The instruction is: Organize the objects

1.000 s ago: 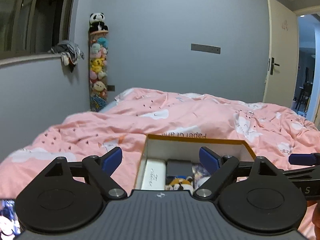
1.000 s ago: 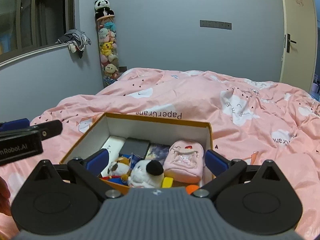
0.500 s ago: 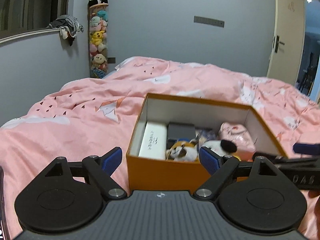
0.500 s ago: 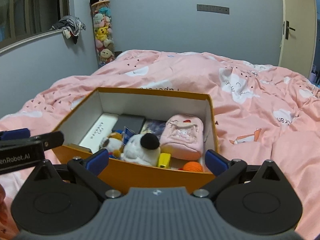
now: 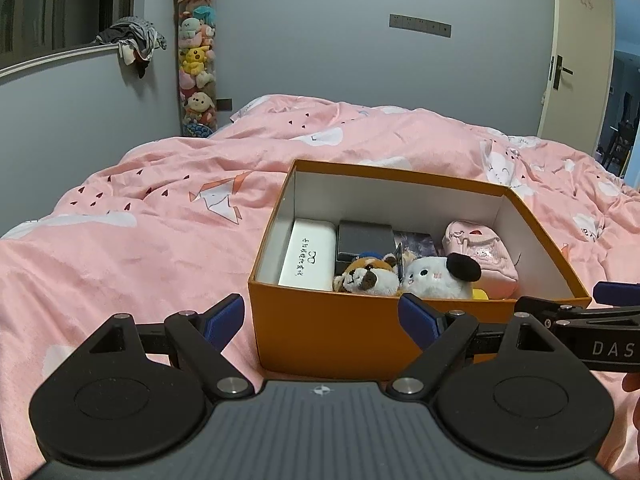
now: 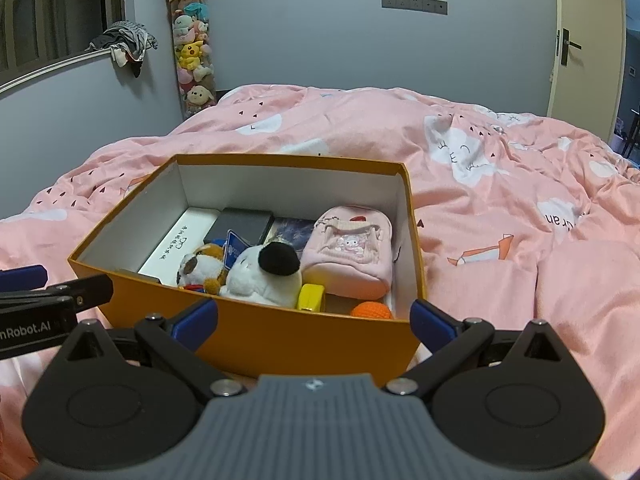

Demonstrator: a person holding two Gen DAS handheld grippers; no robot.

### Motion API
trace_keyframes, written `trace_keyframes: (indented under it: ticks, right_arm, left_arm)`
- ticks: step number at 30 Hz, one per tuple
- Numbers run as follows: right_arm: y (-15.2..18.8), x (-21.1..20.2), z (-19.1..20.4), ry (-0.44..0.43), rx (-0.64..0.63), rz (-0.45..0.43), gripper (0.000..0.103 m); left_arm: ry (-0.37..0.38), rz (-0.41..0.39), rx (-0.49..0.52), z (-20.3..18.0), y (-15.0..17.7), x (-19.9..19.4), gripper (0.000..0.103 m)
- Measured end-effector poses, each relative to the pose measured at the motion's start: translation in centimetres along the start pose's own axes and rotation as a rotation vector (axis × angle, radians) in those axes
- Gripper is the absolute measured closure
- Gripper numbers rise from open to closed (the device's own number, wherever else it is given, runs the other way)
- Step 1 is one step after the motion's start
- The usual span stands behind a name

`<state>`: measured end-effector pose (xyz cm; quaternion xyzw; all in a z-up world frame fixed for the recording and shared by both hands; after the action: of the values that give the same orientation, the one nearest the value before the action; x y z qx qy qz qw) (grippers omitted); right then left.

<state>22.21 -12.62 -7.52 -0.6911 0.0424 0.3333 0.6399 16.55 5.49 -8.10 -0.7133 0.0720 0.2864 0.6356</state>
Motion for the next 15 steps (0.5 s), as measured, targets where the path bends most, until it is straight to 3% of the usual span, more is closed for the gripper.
trace_keyframes:
  ticks: [15]
  right_arm:
    - [0.39,-0.15,0.45,-0.004,-0.012,0.009,0.001]
  left_arm:
    - [0.011,0.050,-0.014,-0.14,0.60,0.29,0.002]
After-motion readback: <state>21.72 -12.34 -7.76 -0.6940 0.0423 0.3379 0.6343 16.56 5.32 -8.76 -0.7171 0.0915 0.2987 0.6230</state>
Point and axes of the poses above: each gripper's, at about its wrist camera, not at the fingertips, and x roughly the way its jaws point, z to its left, y to its underside, the point moved 8 cm from there along x, roughly the way its jaws point, and after that the axes turned 5 degrees about -z, right-handed, at the moved point
